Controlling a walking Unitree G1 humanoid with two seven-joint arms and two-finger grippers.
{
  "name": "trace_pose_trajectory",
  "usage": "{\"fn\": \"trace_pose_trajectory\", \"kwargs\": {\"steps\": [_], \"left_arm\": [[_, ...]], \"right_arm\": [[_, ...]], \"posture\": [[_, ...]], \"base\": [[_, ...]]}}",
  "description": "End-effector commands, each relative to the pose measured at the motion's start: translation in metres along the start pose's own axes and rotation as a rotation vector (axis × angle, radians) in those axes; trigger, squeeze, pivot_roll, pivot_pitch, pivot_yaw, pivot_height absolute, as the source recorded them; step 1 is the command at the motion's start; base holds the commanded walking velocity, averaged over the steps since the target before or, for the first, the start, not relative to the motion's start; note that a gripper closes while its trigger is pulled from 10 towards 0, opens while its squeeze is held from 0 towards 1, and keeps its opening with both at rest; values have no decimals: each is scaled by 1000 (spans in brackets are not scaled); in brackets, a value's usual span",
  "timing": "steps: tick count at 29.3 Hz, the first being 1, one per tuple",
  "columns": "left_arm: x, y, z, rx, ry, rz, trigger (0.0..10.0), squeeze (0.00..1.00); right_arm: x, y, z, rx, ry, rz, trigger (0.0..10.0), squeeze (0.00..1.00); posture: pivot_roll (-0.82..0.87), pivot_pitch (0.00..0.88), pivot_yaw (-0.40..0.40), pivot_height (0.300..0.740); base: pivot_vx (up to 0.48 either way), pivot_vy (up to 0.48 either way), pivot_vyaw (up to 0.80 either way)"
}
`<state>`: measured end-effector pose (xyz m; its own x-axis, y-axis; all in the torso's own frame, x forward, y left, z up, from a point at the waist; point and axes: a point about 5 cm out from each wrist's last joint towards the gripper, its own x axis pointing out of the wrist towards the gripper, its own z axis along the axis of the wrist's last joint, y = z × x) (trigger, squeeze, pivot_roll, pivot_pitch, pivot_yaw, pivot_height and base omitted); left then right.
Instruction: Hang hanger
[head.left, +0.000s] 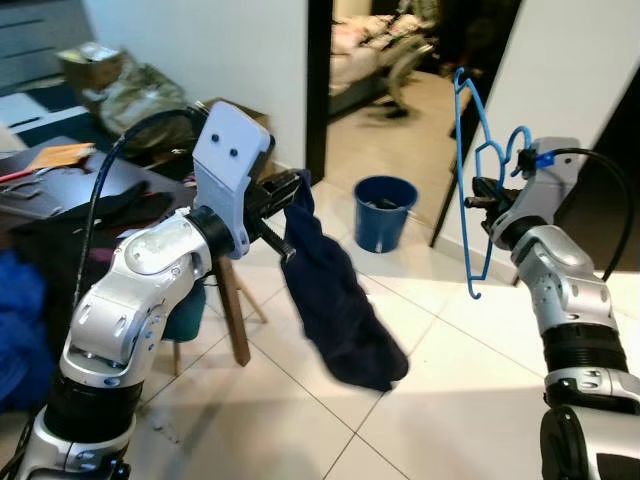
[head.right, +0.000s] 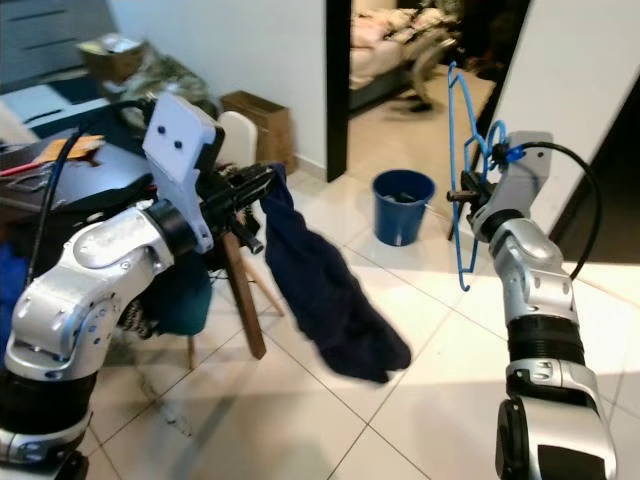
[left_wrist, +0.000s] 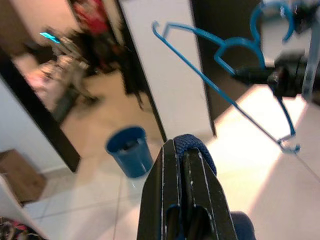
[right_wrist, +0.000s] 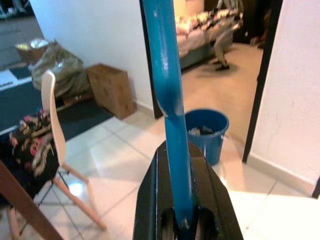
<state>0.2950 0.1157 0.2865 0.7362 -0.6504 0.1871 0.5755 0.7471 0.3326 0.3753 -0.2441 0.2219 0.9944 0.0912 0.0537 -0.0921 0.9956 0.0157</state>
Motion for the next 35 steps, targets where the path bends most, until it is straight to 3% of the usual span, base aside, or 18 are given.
{"fn": "trace_pose_trajectory", "kwargs": {"steps": [1, 5, 9, 10, 15, 22, 24, 30, 34, 35], "left_arm": [[-1, 2, 6, 40, -25, -7, 10000, 0], [-7, 14, -9, 126, 63, -18, 10000, 0], [-9, 18, -15, 150, 93, -11, 10000, 0], [-11, 25, -25, 196, 142, 13, 10000, 0], [-13, 31, -31, 235, 179, 43, 10000, 0], [-18, 53, -52, 312, 279, 203, 10000, 0], [-18, 53, -52, 312, 279, 203, 10000, 0], [-20, 64, -60, 383, 306, 302, 10000, 0], [-20, 80, -55, 473, 284, 411, 10000, 0], [-22, 91, -50, 570, 256, 487, 10000, 0]], "right_arm": [[1, 1, 7, -11, -16, 8, 10000, 0], [0, 3, 4, -46, 4, 24, 10000, 0], [0, 3, 4, -53, 7, 26, 10000, 0], [0, 5, 3, -61, 12, 40, 10000, 0], [1, 10, 1, -65, 16, 72, 10000, 0], [-3, 25, -10, -129, 66, 239, 10000, 0], [-3, 25, -10, -129, 66, 239, 10000, 0], [-17, 26, -16, -220, 106, 393, 10000, 0], [-22, 20, -15, -248, 115, 415, 10000, 0], [-25, 18, -13, -255, 117, 430, 10000, 0]], "posture": [[-4, 0, 4, 740], [-9, 0, 5, 740], [-10, 0, 5, 740], [-11, 0, 4, 740], [-10, 0, 4, 740], [-8, 0, 4, 740], [-8, 0, 4, 740], [-25, 0, 14, 740], [-31, 0, 19, 740], [-37, 0, 25, 740]], "base": [[0, 0, -800], [0, 0, -797], [0, 0, -791], [0, 0, -800], [0, 0, -800], [0, 0, -791], [0, 0, -788], [0, 0, -800], [0, 0, -788], [0, 0, -788]]}}
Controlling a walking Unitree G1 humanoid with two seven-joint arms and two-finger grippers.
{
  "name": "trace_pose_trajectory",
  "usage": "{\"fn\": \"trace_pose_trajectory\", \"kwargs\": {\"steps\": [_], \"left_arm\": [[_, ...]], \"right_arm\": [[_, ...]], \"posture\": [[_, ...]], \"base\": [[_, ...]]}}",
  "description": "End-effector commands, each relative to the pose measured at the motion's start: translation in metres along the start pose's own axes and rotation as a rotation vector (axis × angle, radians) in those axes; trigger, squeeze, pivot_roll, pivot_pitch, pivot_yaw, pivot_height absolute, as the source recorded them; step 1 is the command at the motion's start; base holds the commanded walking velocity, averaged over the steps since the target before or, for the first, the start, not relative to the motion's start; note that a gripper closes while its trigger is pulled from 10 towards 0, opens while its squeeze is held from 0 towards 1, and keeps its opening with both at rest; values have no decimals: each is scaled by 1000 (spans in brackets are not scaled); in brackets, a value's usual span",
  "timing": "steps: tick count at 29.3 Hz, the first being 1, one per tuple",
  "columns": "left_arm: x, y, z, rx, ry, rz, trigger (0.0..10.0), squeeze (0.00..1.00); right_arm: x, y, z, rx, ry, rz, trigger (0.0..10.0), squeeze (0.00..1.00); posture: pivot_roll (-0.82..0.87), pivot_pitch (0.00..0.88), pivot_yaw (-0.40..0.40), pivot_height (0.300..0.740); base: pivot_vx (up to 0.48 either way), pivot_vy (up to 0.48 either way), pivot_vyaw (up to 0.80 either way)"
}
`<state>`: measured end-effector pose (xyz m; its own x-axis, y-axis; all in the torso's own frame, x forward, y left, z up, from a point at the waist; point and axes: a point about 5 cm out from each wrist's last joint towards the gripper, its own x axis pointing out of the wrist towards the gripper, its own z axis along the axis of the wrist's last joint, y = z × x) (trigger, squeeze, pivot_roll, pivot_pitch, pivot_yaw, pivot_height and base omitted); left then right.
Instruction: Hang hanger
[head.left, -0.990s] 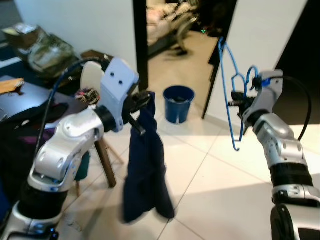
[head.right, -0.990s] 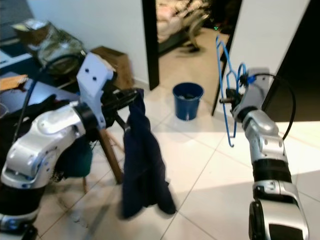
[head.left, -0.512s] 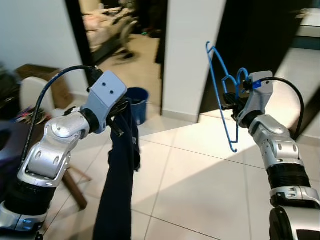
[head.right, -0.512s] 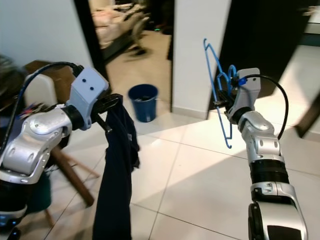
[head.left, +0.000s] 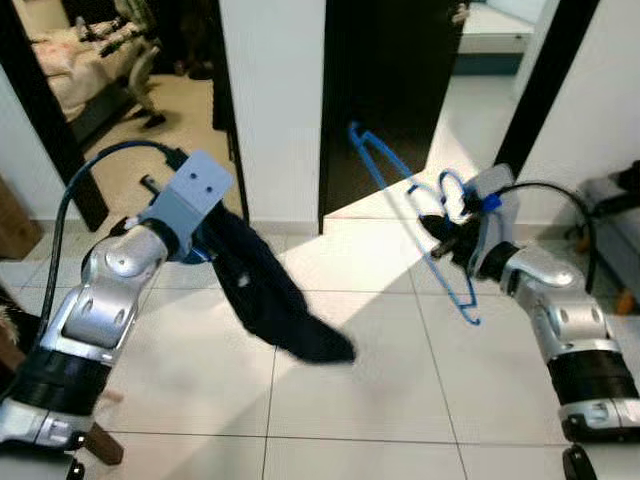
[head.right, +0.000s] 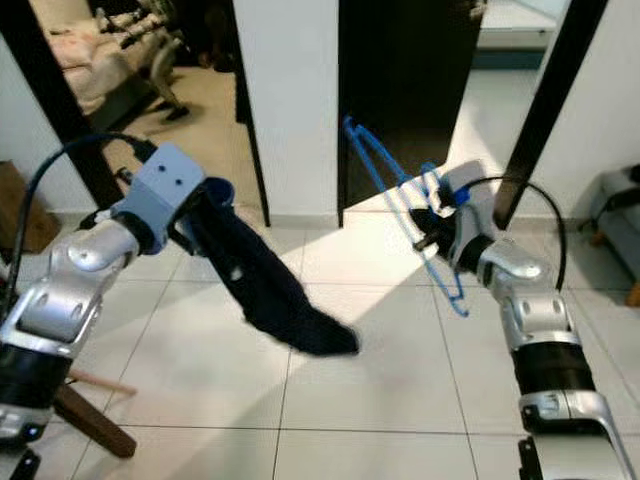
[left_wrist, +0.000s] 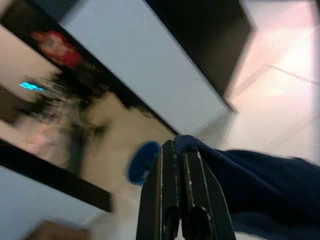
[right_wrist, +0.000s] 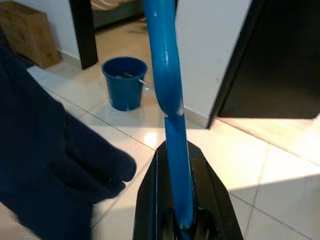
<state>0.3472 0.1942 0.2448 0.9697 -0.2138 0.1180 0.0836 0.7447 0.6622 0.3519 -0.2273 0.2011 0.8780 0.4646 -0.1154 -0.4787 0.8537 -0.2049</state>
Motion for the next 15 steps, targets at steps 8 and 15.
{"fn": "trace_pose_trajectory", "kwargs": {"steps": [8, 15], "left_arm": [[2, 31, 19, 234, -193, 152, 10000, 0], [-1, 31, 35, 156, -347, 97, 10000, 0]], "right_arm": [[-12, 9, 6, -58, -1, 122, 10000, 0], [-14, 15, 10, -75, -1, 194, 10000, 0]], "posture": [[-44, 0, 32, 740], [-45, 0, 34, 740]], "base": [[0, 0, -788], [0, 0, -788]]}}
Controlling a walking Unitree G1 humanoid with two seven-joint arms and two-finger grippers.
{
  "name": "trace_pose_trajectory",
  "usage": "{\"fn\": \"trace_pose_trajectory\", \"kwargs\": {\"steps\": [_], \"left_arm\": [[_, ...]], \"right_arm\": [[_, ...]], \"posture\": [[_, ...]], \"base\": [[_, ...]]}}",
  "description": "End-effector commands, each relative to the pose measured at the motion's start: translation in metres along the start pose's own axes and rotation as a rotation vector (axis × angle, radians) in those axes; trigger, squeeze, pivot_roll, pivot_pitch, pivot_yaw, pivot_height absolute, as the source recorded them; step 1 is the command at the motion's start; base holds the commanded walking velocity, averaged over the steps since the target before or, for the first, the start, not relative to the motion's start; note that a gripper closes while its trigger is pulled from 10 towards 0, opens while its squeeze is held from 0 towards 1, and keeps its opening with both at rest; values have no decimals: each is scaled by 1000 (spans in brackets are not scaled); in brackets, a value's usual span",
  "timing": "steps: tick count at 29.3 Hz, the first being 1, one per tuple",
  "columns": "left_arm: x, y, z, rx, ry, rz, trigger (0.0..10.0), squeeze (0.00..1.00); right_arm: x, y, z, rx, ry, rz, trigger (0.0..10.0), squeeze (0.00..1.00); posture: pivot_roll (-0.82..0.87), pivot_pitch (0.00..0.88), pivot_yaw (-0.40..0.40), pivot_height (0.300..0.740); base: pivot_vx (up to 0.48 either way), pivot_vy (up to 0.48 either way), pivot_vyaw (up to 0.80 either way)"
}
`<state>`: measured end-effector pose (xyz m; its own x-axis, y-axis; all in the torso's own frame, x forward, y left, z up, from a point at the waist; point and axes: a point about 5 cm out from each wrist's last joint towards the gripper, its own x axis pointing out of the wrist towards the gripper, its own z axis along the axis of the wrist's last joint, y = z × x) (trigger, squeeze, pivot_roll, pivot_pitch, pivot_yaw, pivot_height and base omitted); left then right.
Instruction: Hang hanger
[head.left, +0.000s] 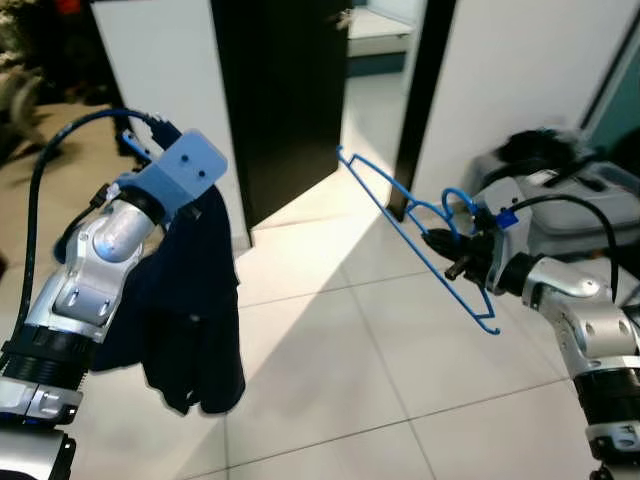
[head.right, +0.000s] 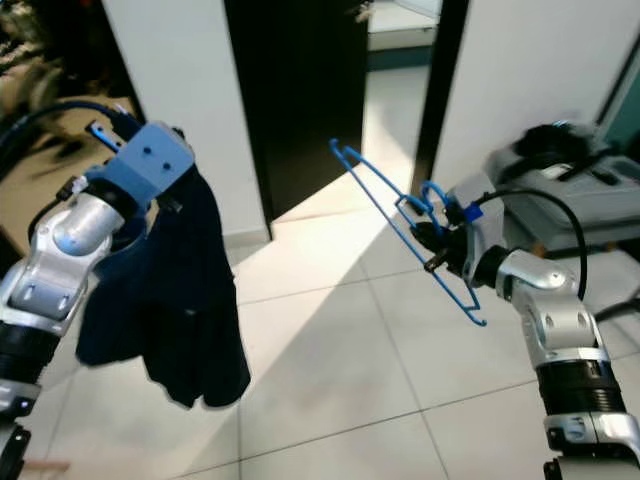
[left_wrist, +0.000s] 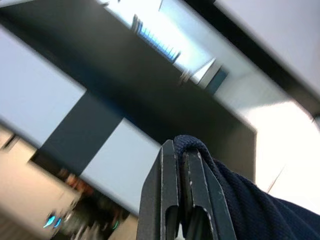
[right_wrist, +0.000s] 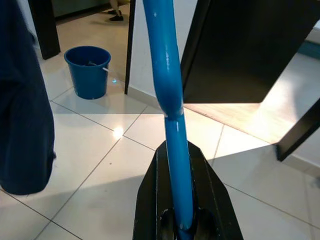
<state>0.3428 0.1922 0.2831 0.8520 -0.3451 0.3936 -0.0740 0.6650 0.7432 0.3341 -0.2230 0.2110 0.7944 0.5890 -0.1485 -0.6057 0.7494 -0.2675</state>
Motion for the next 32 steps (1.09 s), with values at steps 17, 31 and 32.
{"fn": "trace_pose_trajectory", "kwargs": {"steps": [17, 31, 32], "left_arm": [[-12, 10, 7, 4, -199, -164, 10000, 0], [-6, 0, 26, 72, -322, -293, 10000, 0], [-6, 0, 26, 72, -322, -293, 10000, 0]], "right_arm": [[-21, 17, 16, -170, 185, 379, 10000, 0], [-25, 12, 24, -249, 238, 376, 10000, 0], [-25, 12, 24, -249, 238, 376, 10000, 0]], "posture": [[-70, 0, 28, 740], [-69, 0, 45, 740], [-69, 0, 45, 740]], "base": [[0, 0, -555], [0, 0, 0], [0, 0, 0]]}}
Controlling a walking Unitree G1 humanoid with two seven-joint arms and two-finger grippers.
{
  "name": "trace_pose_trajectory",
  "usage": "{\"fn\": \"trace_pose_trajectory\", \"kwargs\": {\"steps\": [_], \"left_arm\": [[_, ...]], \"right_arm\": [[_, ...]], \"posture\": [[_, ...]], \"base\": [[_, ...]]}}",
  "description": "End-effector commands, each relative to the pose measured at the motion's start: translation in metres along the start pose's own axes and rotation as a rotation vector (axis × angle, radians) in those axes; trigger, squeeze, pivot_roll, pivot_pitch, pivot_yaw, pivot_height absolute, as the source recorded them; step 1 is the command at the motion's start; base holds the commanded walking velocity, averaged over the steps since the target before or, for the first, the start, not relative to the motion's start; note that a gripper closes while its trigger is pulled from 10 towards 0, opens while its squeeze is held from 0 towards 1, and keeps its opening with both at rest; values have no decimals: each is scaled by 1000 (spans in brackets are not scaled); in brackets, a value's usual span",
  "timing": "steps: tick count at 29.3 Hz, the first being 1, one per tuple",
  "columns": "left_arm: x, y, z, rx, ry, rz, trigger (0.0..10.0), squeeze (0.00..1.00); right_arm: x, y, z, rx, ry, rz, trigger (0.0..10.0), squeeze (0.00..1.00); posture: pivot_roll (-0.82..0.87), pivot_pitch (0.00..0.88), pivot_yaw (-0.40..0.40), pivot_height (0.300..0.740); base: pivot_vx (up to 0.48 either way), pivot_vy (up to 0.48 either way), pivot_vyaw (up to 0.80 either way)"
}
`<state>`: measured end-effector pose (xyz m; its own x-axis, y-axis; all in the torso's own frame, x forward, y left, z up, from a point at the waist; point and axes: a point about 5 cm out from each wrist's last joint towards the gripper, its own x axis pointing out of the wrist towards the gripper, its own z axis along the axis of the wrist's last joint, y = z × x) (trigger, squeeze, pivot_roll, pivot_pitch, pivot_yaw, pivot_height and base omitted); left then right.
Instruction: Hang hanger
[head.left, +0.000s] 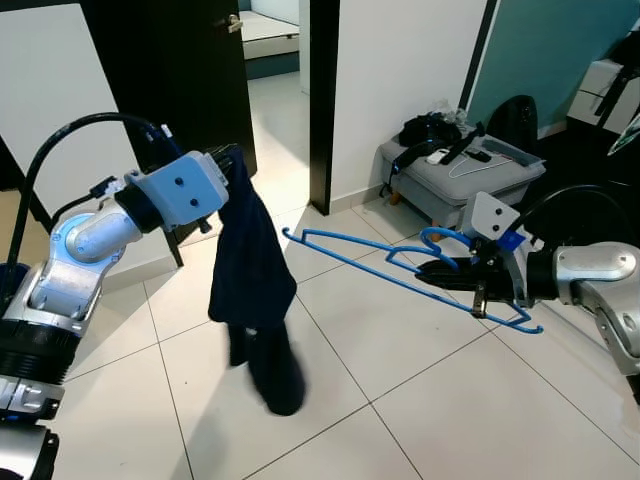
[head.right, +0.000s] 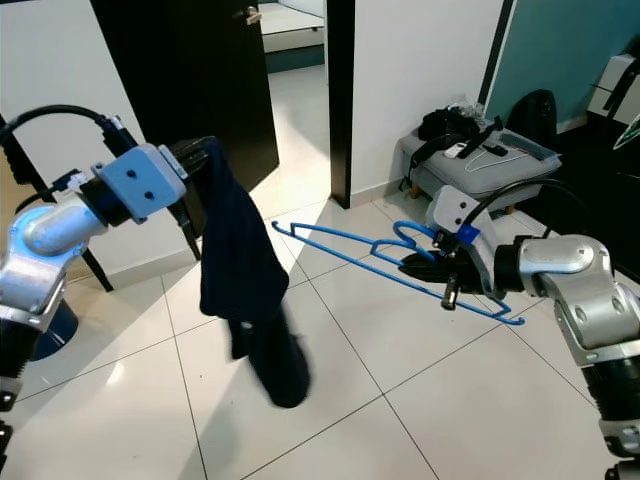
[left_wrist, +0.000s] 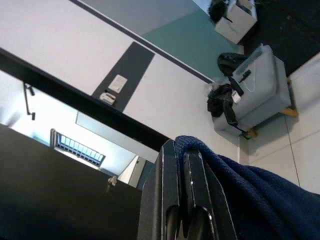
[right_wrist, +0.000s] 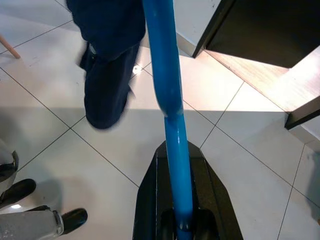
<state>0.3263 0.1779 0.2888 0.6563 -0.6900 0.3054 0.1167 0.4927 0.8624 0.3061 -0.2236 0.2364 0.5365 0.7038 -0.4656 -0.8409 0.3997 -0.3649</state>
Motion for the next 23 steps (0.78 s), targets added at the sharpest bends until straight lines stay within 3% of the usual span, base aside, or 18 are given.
{"fn": "trace_pose_trajectory", "kwargs": {"steps": [1, 12, 16, 17, 19, 20, 23], "left_arm": [[2, 4, 5, 35, -29, -22, 10000, 0], [3, 3, 3, 62, -23, -67, 10000, 0], [0, 5, -5, 74, 28, -65, 10000, 0], [-1, 7, -13, 85, 80, -53, 10000, 0], [-1, 7, -13, 85, 80, -53, 10000, 0], [-3, 9, -21, 91, 138, -40, 10000, 0], [-3, 8, -23, 92, 154, -37, 10000, 0]], "right_arm": [[2, 2, 0, -11, 18, 12, 10000, 0], [2, 8, 3, -34, 6, 42, 10000, 0], [-2, 10, 6, -46, -6, 66, 10000, 0], [-4, 13, 7, -53, -3, 85, 10000, 0], [-4, 13, 7, -53, -3, 85, 10000, 0], [-7, 16, 8, -61, 7, 103, 10000, 0], [-7, 16, 7, -66, 16, 103, 10000, 0]], "posture": [[-69, 0, 45, 740], [-64, 0, 49, 740], [-66, 0, 51, 740], [-66, 0, 53, 740], [-66, 0, 53, 740], [-66, 0, 52, 740], [-66, 0, 52, 740]], "base": [[0, 0, 0], [0, 0, 0], [0, 0, 0], [0, 0, 0], [0, 0, 0], [0, 0, 0], [0, 0, 0]]}}
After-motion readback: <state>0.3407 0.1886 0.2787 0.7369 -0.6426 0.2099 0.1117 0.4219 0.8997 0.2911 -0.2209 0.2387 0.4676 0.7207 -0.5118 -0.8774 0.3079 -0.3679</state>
